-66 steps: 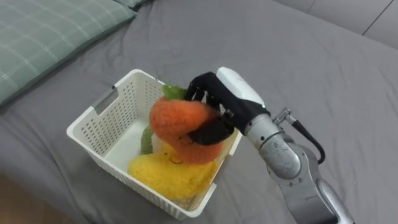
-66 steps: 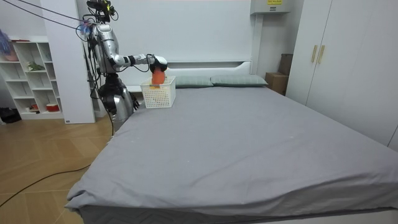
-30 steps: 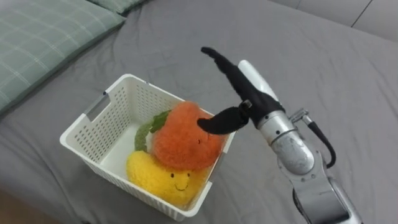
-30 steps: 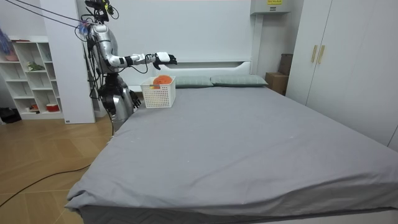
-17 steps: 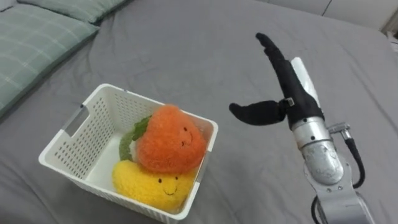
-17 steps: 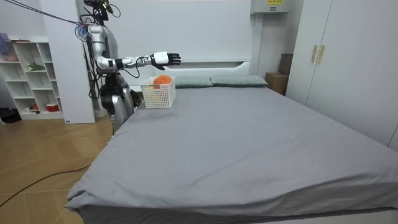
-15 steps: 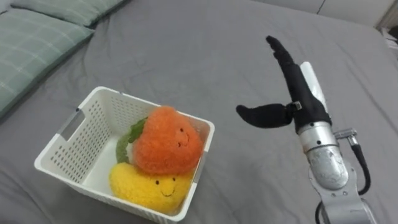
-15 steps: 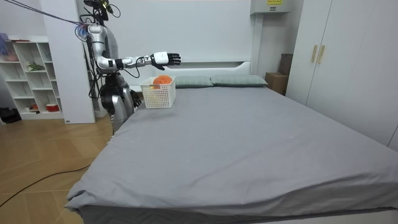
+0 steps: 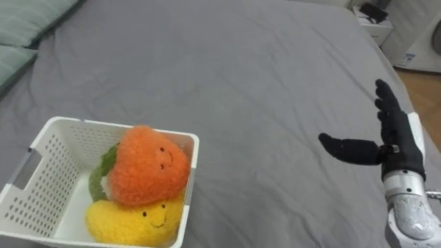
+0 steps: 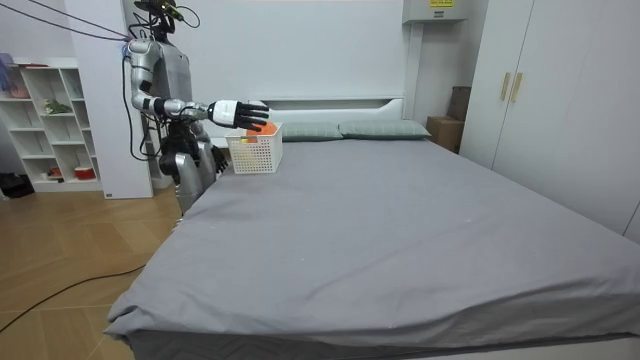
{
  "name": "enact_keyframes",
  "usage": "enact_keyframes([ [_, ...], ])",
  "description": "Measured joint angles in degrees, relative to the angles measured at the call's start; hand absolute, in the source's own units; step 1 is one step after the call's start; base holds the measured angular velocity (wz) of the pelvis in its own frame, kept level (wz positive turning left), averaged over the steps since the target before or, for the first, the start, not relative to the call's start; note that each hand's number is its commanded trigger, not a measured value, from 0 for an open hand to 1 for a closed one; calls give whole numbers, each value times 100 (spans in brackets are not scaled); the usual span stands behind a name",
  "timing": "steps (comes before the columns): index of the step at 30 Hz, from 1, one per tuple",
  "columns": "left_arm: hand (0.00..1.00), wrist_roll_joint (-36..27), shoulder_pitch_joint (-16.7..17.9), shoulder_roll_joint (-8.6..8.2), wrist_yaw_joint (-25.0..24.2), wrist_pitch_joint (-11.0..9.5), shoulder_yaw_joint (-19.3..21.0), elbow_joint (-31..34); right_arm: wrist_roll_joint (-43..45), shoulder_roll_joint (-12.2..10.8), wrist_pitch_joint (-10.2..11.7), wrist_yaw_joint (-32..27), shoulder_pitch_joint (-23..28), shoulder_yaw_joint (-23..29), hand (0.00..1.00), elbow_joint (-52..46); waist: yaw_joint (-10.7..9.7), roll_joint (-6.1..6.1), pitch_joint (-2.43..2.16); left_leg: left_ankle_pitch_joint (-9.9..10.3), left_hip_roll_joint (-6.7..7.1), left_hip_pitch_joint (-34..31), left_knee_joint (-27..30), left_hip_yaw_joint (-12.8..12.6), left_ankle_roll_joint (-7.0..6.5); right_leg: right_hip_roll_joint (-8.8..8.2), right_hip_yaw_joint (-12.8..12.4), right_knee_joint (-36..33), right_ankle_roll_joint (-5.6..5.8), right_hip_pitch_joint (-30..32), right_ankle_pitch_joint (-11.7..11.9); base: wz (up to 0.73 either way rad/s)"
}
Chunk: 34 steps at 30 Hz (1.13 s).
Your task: Collect toys from the bed
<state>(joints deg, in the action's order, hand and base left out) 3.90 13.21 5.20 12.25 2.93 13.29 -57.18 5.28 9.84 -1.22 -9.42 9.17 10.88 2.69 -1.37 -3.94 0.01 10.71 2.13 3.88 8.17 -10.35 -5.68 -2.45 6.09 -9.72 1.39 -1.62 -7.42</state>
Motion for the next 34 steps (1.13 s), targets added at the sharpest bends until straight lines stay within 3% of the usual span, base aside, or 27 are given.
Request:
enact_keyframes([
  [4, 0, 0, 167, 2, 81, 1, 37, -23, -2, -29, 50, -49, 294, 64, 0, 735, -137, 44, 1, 44, -54, 74, 2, -100, 26, 56, -63, 4, -16, -58, 46, -18],
  [11, 0, 9, 249, 3, 85, 1, 133, -32, -77, -32, 71, -159, 638, 224, 0, 2703, -160, 40, -19, 57, -69, 80, -44, -180, 35, 71, -125, 2, -18, -50, 46, -6],
  [14, 0, 21, 281, 20, 96, 1, 132, -66, -74, -31, 134, -173, 643, 281, 0, 4014, -159, 55, -7, 75, -71, 181, -55, -178, 41, 82, -133, 16, -21, -137, 42, 0],
  [16, 0, 22, 296, 22, 80, 1, 164, -175, -65, -27, 117, -176, 609, 411, 0, 5110, -147, 45, -42, 105, -73, 214, -47, -175, 40, 87, -138, 6, -19, -156, 34, -2],
  [20, 0, 75, 276, 42, 67, 3, 230, -287, -132, -25, 87, -156, 605, 405, 0, 6298, -131, 64, -33, 155, -73, 288, -41, -165, 63, 94, -130, 1, -19, -229, 30, -3],
  [27, 0, 66, 240, 33, 67, 82, 349, -364, -278, -50, -288, 292, 516, 397, 0, 7208, -128, 111, -21, 192, -72, 407, -41, -151, 75, 96, -132, -2, -20, -334, 7, 0],
  [34, 0, 73, 219, -52, 124, 99, 218, -436, -256, -185, -641, 596, 302, 311, 0, 7356, -132, 262, -20, 178, -61, 383, -55, -52, 45, 102, -117, 8, -12, -342, -2, 6],
])
